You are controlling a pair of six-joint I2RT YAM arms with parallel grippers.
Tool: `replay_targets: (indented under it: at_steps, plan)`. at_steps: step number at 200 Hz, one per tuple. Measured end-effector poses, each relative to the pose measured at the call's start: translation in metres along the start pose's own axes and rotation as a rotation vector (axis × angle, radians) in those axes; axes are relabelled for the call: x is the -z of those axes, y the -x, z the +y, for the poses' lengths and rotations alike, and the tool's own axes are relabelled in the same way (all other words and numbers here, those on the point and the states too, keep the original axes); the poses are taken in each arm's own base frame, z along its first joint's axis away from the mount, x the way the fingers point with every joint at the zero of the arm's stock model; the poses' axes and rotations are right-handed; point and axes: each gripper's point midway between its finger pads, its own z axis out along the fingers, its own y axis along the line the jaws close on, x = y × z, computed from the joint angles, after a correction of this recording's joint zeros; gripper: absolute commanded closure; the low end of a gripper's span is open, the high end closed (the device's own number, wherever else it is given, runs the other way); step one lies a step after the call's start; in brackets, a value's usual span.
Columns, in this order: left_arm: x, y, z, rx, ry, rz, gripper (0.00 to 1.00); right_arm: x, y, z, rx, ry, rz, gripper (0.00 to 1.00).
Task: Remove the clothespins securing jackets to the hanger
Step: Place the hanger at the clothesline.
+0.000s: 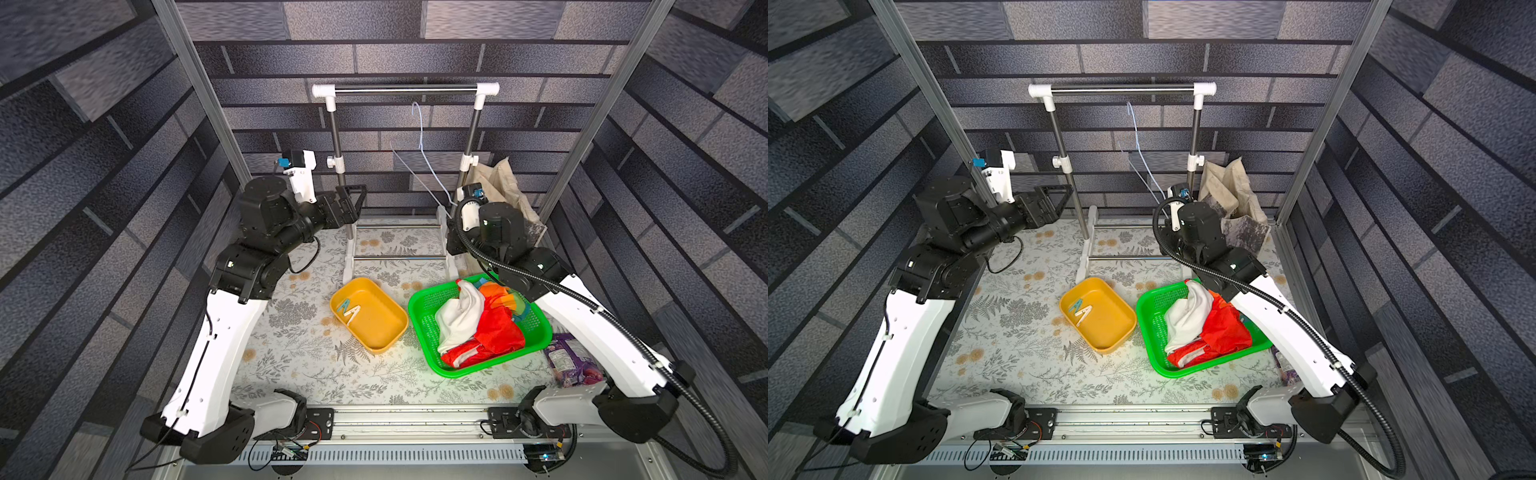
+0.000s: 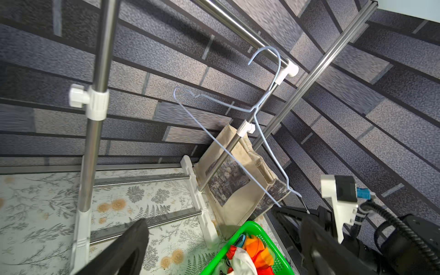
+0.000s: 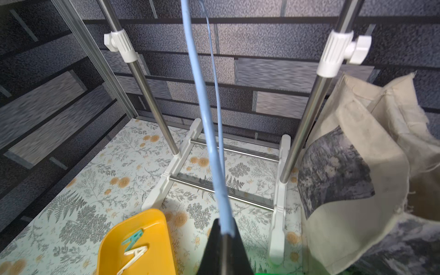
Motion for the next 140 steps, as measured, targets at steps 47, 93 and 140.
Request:
replay_targets:
  at_steps: [47,93,140]
  plan:
    - [-0.014,-0.056,0.067,0.061,0.205,0.108,0.00,-0.027,0.049,-0.003,0.003,-0.044,-0.108,1.00]
    - [-0.018,-0.102,0.111,0.113,0.341,0.214,0.00,-0.069,0.055,-0.017,-0.042,-0.078,-0.095,1.00]
    - [-0.010,-0.143,0.146,0.161,0.458,0.311,0.00,-0.100,0.014,-0.016,-0.062,-0.069,0.023,0.98]
